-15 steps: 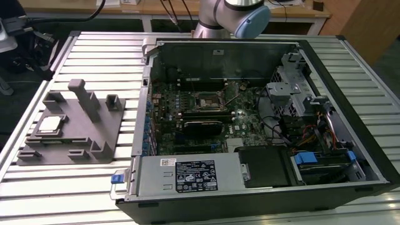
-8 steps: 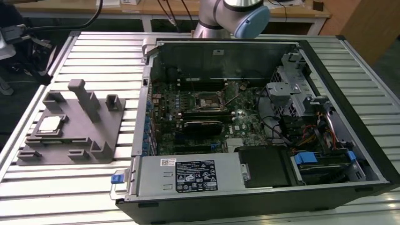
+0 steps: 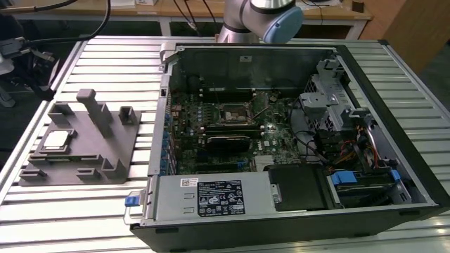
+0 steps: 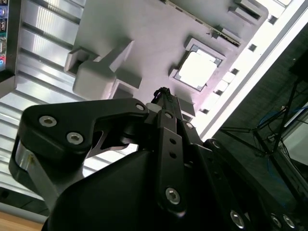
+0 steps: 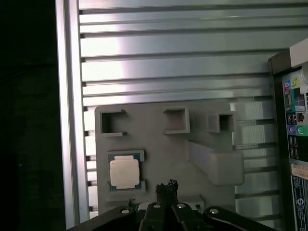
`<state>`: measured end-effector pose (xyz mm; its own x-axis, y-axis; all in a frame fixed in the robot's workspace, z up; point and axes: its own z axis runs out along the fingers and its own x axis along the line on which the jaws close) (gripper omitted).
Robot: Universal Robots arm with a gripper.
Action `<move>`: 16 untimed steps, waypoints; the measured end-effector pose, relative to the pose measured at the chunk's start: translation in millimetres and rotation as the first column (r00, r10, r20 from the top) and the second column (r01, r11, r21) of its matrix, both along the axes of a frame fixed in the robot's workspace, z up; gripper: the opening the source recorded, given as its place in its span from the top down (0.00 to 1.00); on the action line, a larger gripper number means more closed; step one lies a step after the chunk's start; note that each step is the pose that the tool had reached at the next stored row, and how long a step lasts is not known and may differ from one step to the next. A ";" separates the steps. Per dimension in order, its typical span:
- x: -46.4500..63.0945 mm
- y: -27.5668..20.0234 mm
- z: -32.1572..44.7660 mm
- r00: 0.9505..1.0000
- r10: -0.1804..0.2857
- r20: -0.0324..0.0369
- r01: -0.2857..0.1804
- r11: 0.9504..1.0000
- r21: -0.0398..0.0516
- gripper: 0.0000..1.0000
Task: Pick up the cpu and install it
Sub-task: 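Reach for the cpu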
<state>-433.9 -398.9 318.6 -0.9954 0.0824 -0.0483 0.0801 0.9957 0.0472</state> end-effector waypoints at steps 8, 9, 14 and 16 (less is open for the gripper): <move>-9.3 0.0 -10.1 1.000 0.000 0.000 0.000 1.000 0.000 0.89; -10.4 0.0 -10.9 1.000 0.000 0.000 0.000 1.000 0.000 0.89; -16.9 0.0 -14.7 1.000 0.000 0.000 0.000 1.000 0.000 0.89; -19.1 0.0 -16.3 1.000 0.000 0.000 0.000 1.000 0.000 0.89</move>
<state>-453.0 -398.9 302.4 -0.9954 0.0824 -0.0481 0.0802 0.9957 0.0471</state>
